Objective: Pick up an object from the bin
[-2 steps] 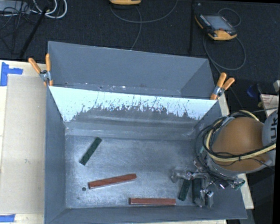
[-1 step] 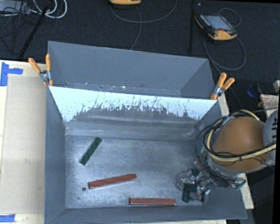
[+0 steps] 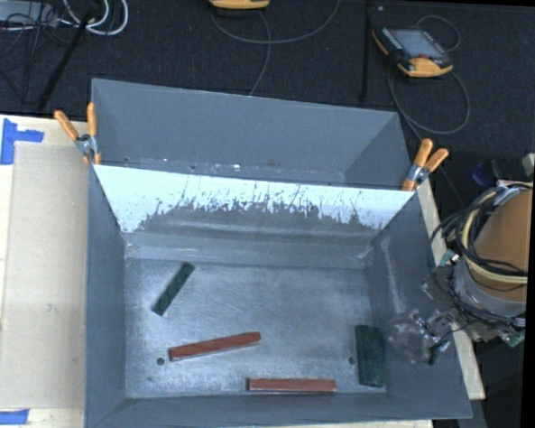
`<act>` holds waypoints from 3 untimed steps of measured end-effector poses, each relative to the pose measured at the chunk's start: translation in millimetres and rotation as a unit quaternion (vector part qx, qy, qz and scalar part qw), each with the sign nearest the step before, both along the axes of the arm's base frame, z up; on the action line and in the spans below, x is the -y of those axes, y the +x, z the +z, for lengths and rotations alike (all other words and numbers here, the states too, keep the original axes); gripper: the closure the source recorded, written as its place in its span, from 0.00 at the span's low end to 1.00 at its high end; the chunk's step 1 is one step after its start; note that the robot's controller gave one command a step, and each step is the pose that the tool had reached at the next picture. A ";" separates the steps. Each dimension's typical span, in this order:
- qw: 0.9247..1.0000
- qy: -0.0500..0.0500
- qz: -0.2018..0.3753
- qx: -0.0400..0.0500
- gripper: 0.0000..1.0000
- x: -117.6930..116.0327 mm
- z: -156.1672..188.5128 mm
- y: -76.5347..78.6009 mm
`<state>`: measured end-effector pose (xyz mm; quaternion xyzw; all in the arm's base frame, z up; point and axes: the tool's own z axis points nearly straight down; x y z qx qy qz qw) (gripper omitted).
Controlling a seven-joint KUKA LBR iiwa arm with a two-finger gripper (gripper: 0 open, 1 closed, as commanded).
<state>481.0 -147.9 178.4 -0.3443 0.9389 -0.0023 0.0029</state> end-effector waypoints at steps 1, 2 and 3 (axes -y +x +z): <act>1.000 0.002 0.001 -0.004 0.00 -1.4 -4.4 -1.2; 0.990 0.002 0.138 -0.006 0.00 4.9 -34.7 -9.7; 0.955 0.002 0.296 -0.004 0.00 -66.7 -24.7 -3.9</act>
Offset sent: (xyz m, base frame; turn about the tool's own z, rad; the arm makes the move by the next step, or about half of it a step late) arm 0.0000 0.0000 0.0000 0.0000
